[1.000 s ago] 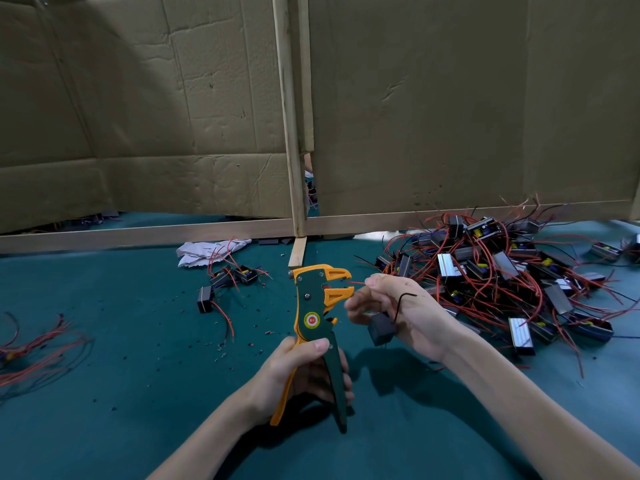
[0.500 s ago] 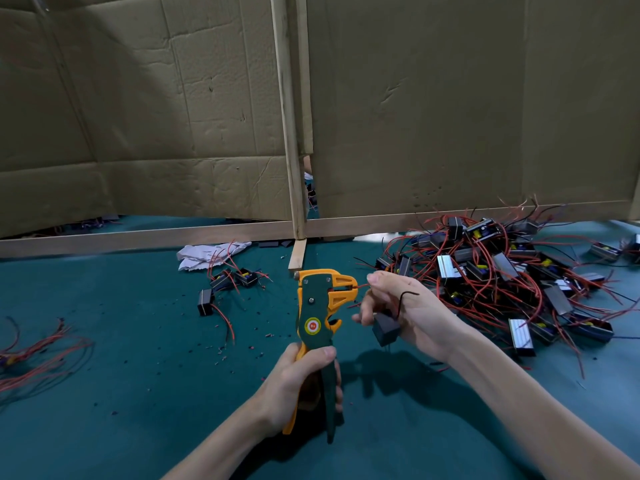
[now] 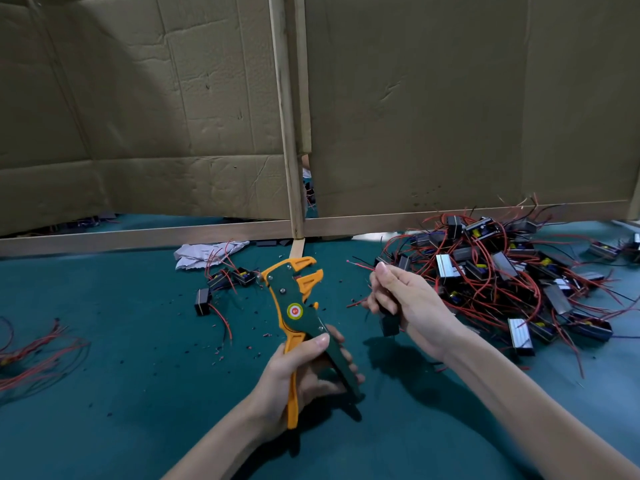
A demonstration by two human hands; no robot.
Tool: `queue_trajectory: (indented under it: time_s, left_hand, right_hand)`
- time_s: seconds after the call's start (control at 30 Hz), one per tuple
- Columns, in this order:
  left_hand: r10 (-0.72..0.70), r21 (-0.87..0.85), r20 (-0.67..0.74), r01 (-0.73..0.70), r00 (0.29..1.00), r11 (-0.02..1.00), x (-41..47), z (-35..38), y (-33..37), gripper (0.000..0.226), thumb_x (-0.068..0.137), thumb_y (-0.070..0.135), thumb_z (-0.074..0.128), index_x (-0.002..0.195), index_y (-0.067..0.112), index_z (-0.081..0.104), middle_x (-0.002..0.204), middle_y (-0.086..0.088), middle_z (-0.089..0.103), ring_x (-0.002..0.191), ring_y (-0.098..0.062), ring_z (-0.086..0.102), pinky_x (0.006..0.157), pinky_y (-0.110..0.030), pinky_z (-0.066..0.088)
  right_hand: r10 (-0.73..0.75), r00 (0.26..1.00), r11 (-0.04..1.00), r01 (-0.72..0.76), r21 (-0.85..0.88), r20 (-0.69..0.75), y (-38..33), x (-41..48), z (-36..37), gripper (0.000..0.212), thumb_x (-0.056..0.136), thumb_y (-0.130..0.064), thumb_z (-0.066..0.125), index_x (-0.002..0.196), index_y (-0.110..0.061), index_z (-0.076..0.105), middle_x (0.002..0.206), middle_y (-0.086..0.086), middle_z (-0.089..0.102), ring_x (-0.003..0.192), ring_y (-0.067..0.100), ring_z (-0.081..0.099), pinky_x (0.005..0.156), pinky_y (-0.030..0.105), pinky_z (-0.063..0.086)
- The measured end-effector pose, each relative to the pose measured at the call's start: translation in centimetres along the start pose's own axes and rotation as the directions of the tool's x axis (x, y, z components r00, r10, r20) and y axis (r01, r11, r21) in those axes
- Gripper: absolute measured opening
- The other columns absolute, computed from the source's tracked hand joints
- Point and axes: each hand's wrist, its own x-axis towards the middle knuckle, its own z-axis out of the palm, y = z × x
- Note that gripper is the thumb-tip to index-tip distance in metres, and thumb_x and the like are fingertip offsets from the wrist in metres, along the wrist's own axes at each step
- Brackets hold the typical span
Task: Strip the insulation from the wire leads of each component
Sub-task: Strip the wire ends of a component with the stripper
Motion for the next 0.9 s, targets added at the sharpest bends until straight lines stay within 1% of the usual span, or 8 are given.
queue_trajectory:
  time_s: [0.13,0.3,0.47,0.57,0.67,0.73,0.83,0.9]
  left_hand:
    - [0.007,0.006,-0.012,-0.007,1.0,1.0,-0.1,0.0,0.5,0.039,0.062,0.019,0.074,0.095,0.0,0.066,0.082,-0.022,0.06,0.076,-0.036,0.064,0.074,-0.05,0.054]
    - [-0.006,0.06,-0.019,0.008,1.0,0.998,-0.1,-0.3,0.4,0.045,0.059,0.016,0.075,0.097,-0.003,0.061,0.085,-0.023,0.063,0.076,-0.036,0.065,0.07,-0.048,0.055]
    - [-0.034,0.115,-0.021,0.037,0.999,0.993,0.3,-0.9,-0.2,0.043,0.066,0.024,0.075,0.097,-0.002,0.061,0.1,-0.03,0.067,0.085,-0.042,0.067,0.07,-0.045,0.056]
    - [-0.106,0.13,-0.055,0.112,0.993,0.985,0.7,-0.9,-0.1,0.05,0.068,0.044,0.073,0.092,0.001,0.064,0.09,-0.027,0.067,0.076,-0.039,0.067,0.067,-0.041,0.056]
    - [-0.151,0.09,-0.043,0.154,0.988,0.984,1.0,-1.2,0.1,0.063,0.068,0.067,0.063,0.092,0.009,0.07,0.092,-0.029,0.066,0.075,-0.041,0.066,0.07,-0.046,0.055]
    - [-0.163,0.064,-0.055,0.167,0.985,0.984,1.3,-1.2,0.4,0.069,0.07,0.07,0.049,0.097,0.01,0.068,0.095,-0.032,0.066,0.074,-0.042,0.066,0.068,-0.049,0.056]
    - [-0.2,-0.033,-0.096,0.197,0.975,0.98,1.4,-1.1,0.5,0.071,0.072,0.063,0.04,0.11,0.005,0.057,0.094,-0.03,0.067,0.072,-0.043,0.066,0.062,-0.05,0.057]
    - [-0.211,-0.107,-0.082,0.202,0.974,0.974,1.3,-1.2,0.6,0.069,0.078,0.059,0.041,0.115,0.003,0.058,0.099,-0.028,0.067,0.078,-0.042,0.066,0.068,-0.054,0.056]
  right_hand:
    - [-0.005,1.0,0.996,0.003,-0.089,-0.024,0.6,0.0,0.2,0.044,0.08,-0.06,0.047,0.059,-0.023,0.06,0.055,-0.006,0.04,0.068,0.015,0.05,0.087,0.036,0.037]
    - [-0.009,0.999,0.987,0.003,-0.159,-0.037,0.4,-0.1,0.2,0.056,0.072,-0.075,0.046,0.048,-0.025,0.042,0.059,-0.004,0.038,0.074,0.022,0.041,0.08,0.034,0.037]
    - [-0.089,0.996,0.977,0.085,-0.193,-0.009,0.7,-0.1,0.3,0.047,0.091,-0.054,0.034,0.065,-0.017,0.045,0.043,-0.001,0.05,0.065,0.016,0.066,0.069,0.014,0.046]
    - [-0.113,0.994,0.972,0.113,-0.204,0.011,1.1,-0.2,0.8,0.042,0.092,-0.049,0.036,0.07,-0.013,0.038,0.038,-0.006,0.034,0.042,0.013,0.048,0.056,0.019,0.044]
    - [-0.099,0.995,0.966,0.09,-0.241,-0.023,1.4,-0.2,1.1,0.041,0.091,-0.049,0.037,0.071,-0.013,0.041,0.053,0.003,0.034,0.046,0.014,0.039,0.054,0.018,0.041]
    - [-0.07,0.997,0.96,0.056,-0.275,-0.042,1.5,-0.2,1.0,0.042,0.095,-0.047,0.036,0.068,-0.015,0.043,0.062,0.005,0.036,0.053,0.014,0.039,0.055,0.015,0.039]
    - [-0.034,0.998,0.933,0.014,-0.359,-0.05,1.6,-0.1,0.8,0.048,0.101,-0.043,0.036,0.06,-0.019,0.042,0.054,-0.011,0.041,0.049,0.004,0.035,0.05,0.012,0.03]
    - [-0.009,0.999,0.912,-0.009,-0.409,-0.041,1.7,-0.1,0.7,0.05,0.101,-0.043,0.036,0.057,-0.021,0.042,0.05,-0.014,0.038,0.047,0.002,0.031,0.047,0.014,0.027]
